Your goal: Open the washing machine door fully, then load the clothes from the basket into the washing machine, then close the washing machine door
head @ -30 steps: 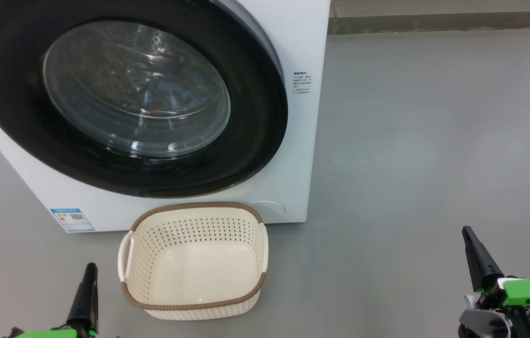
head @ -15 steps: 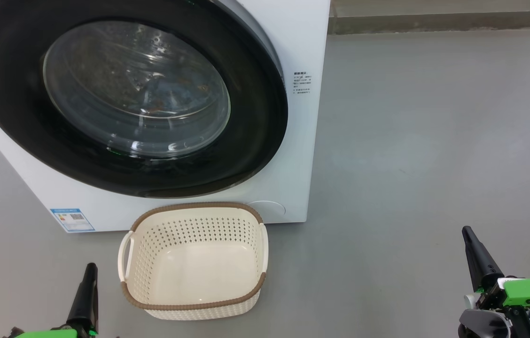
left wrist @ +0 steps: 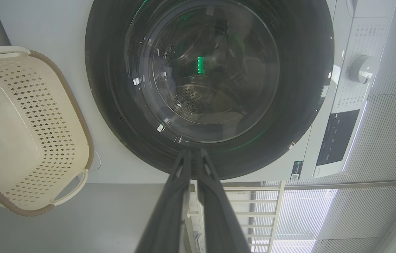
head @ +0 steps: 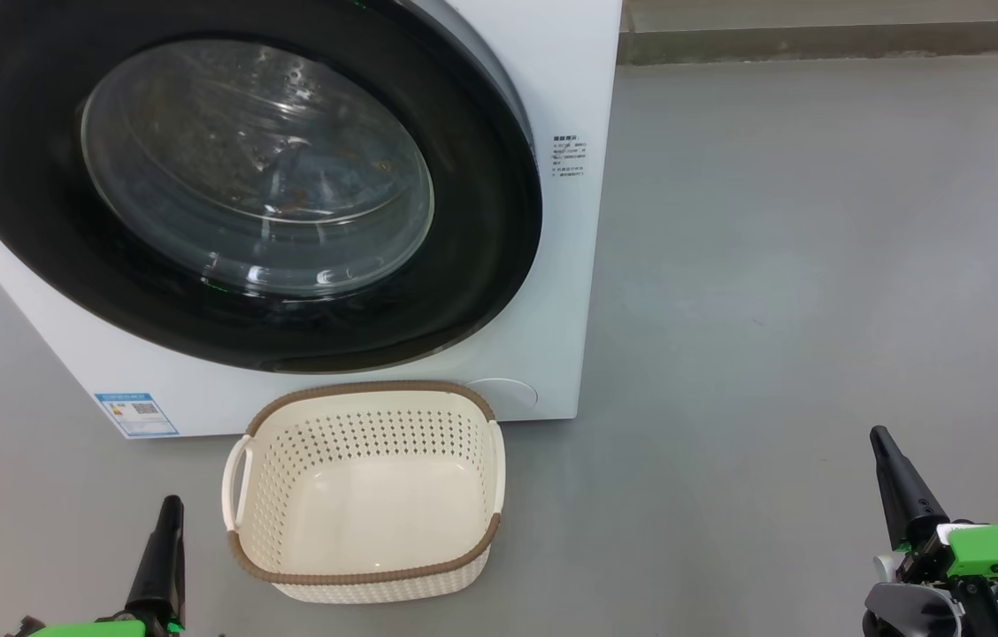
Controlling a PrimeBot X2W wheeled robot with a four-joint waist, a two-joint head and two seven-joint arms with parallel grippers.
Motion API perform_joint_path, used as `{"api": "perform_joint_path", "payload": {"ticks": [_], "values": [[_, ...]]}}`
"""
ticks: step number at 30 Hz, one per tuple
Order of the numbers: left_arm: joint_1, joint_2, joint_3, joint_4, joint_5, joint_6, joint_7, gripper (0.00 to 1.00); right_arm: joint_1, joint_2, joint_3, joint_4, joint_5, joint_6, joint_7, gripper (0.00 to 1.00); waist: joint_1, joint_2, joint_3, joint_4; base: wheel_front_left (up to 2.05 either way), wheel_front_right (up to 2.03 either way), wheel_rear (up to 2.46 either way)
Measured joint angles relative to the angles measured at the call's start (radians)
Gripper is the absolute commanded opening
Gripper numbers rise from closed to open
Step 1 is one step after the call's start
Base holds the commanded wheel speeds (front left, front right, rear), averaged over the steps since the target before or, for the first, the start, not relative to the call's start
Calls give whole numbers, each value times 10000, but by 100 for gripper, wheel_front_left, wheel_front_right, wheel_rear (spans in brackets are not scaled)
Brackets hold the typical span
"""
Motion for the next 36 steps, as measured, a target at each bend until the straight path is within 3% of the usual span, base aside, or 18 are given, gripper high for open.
{"api": "perform_joint_path", "payload": {"ticks": [36], "values": [[0, 0, 0, 0, 0, 0, 0, 0, 0, 2, 0, 0, 0, 0, 0, 0, 0, 0, 0, 0, 0, 0, 0]]}}
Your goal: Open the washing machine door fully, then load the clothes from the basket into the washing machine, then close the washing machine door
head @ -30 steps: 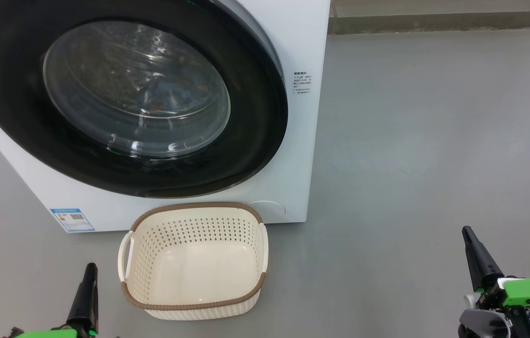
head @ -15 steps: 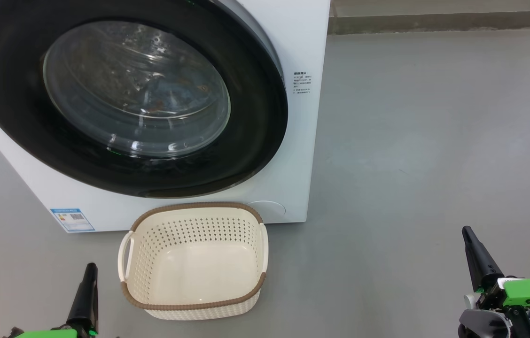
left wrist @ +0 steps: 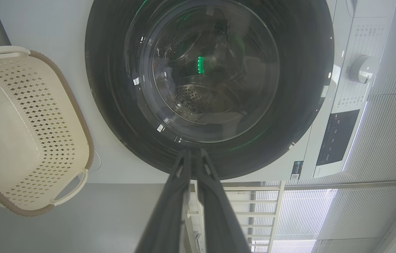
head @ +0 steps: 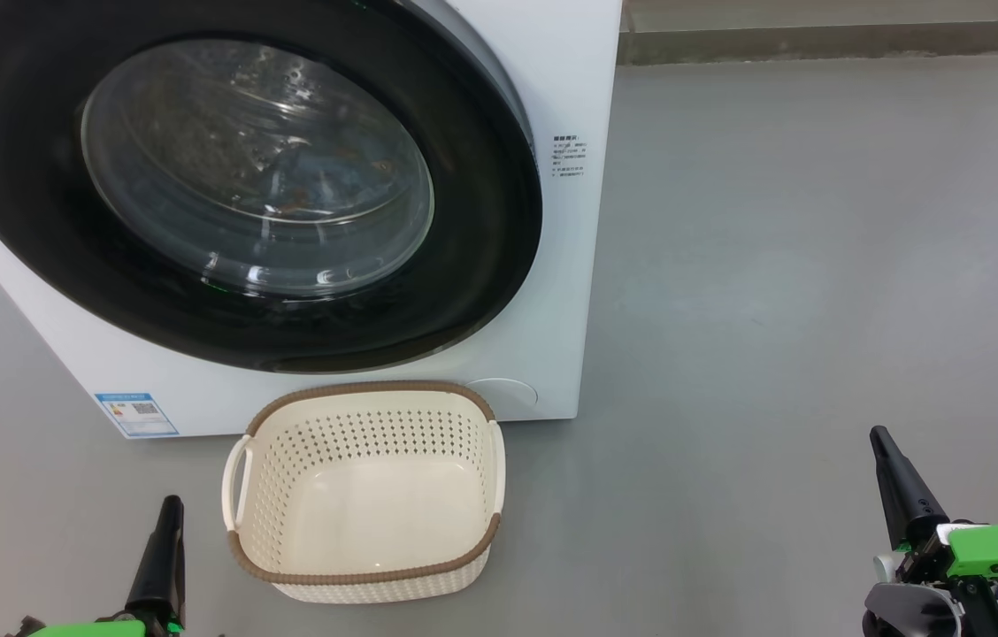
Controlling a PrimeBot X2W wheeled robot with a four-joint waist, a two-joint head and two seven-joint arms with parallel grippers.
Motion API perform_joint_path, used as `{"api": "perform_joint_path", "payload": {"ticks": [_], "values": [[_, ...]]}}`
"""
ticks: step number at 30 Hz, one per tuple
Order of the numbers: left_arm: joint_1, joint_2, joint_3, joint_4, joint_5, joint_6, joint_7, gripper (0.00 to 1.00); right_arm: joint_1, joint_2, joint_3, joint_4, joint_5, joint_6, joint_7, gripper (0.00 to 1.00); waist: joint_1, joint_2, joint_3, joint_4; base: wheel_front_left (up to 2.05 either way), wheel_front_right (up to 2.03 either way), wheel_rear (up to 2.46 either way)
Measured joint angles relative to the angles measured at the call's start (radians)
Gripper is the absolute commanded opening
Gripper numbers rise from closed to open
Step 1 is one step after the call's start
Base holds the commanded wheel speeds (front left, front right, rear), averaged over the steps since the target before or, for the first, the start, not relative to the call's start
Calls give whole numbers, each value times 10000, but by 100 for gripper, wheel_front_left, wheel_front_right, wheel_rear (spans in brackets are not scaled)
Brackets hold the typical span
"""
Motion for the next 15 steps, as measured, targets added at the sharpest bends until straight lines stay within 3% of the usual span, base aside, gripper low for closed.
{"api": "perform_joint_path", "payload": {"ticks": [15], "values": [[0, 0, 0, 0, 0, 0, 0, 0, 0, 0, 0, 0, 0, 0, 0, 0, 0, 0, 0, 0, 0, 0, 0]]}}
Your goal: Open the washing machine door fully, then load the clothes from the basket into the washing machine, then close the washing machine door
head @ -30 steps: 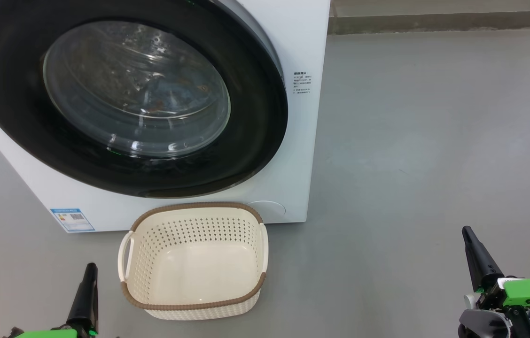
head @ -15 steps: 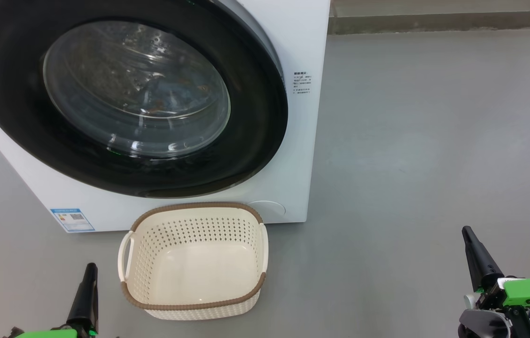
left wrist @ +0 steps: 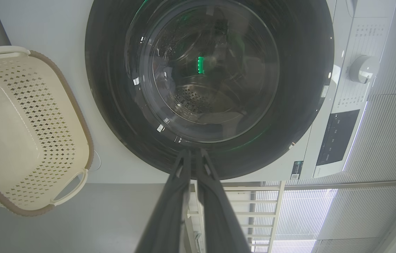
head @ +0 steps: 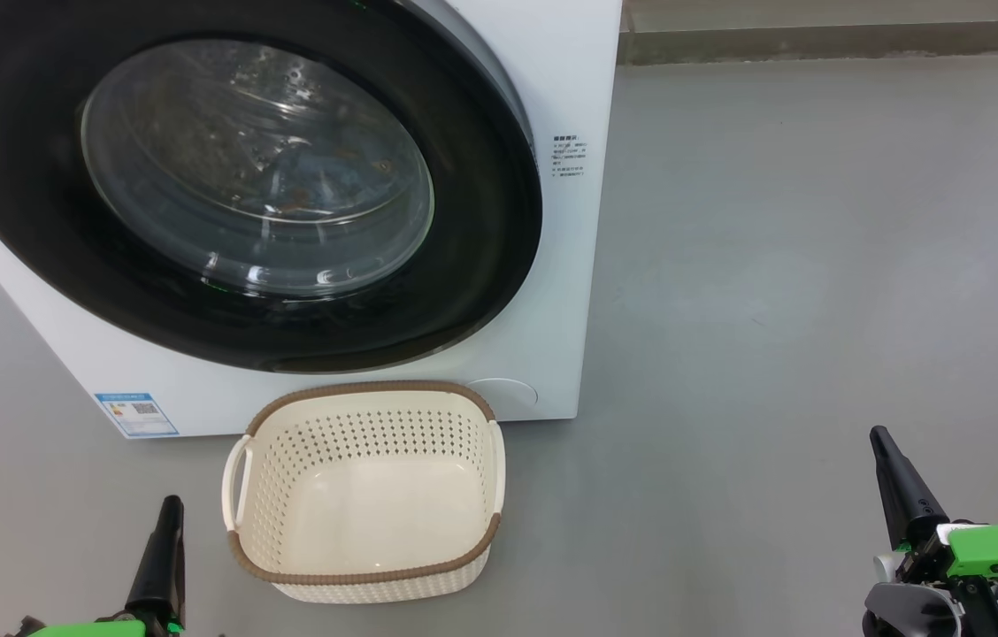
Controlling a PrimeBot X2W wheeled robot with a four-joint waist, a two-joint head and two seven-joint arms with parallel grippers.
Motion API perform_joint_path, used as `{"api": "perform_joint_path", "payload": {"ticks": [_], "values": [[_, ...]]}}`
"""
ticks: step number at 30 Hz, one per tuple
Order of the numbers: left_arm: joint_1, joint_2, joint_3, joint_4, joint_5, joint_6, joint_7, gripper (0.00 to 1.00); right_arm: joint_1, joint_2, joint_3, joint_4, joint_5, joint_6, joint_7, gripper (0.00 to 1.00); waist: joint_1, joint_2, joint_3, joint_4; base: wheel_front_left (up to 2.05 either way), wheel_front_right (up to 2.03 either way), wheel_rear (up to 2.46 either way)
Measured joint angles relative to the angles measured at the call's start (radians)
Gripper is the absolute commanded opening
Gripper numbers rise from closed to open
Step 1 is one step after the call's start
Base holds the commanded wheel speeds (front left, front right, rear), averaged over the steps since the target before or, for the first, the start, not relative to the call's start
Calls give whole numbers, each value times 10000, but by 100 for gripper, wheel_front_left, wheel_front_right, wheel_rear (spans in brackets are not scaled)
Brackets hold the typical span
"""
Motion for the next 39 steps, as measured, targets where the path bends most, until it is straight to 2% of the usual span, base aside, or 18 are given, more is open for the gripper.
{"api": "perform_joint_path", "payload": {"ticks": [39], "values": [[0, 0, -2, 0, 0, 0, 0, 0, 0, 2, 0, 0, 0, 0, 0, 0, 0, 0, 0, 0, 0, 0, 0]]}}
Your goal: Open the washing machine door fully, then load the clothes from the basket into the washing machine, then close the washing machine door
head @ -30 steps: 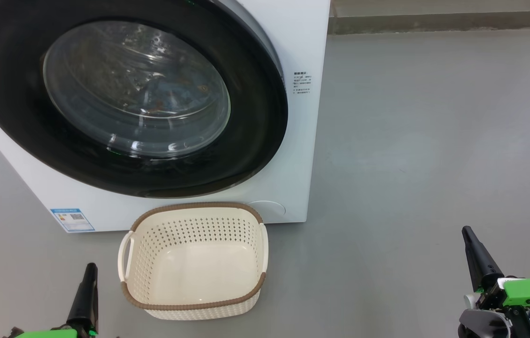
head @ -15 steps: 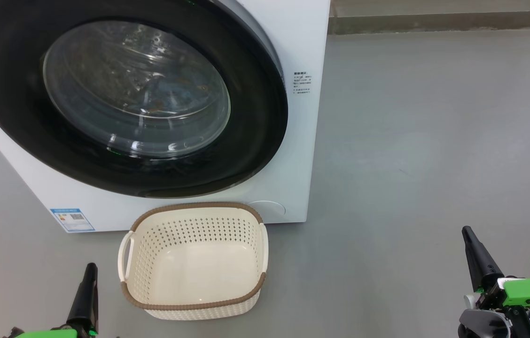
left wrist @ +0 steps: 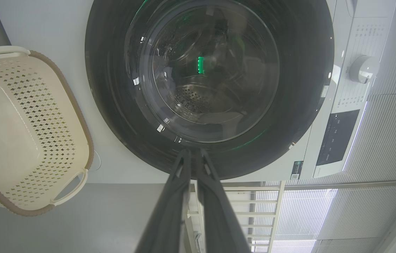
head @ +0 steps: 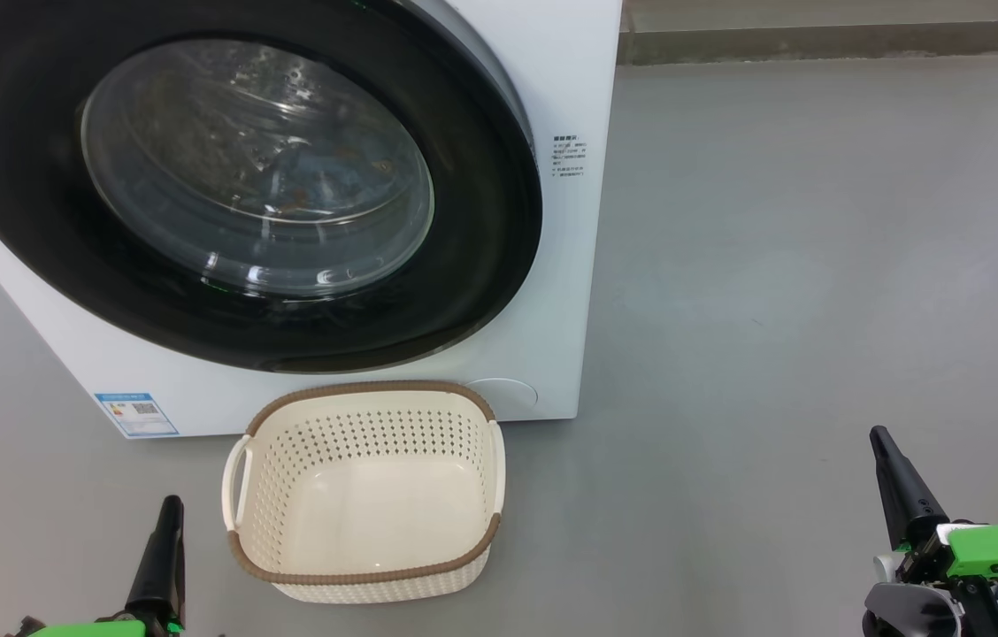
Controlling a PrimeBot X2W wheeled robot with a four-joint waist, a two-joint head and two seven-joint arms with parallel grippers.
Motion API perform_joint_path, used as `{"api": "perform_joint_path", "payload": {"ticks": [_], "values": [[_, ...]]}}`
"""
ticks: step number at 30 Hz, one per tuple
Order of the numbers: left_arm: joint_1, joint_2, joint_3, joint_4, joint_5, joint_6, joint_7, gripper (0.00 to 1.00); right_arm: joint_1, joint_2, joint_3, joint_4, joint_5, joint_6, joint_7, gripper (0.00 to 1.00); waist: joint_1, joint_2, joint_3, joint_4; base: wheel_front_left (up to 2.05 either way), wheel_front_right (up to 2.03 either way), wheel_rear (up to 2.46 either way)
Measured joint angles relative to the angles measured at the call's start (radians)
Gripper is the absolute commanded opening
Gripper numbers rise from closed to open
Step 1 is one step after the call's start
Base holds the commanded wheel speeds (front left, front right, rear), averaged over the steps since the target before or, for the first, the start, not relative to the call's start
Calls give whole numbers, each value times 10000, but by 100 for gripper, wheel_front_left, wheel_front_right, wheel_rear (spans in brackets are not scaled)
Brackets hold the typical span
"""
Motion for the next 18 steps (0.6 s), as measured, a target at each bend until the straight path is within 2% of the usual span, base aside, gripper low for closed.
{"api": "perform_joint_path", "payload": {"ticks": [18], "values": [[0, 0, 0, 0, 0, 0, 0, 0, 0, 0, 0, 0, 0, 0, 0, 0, 0, 0, 0, 0, 0, 0, 0]]}}
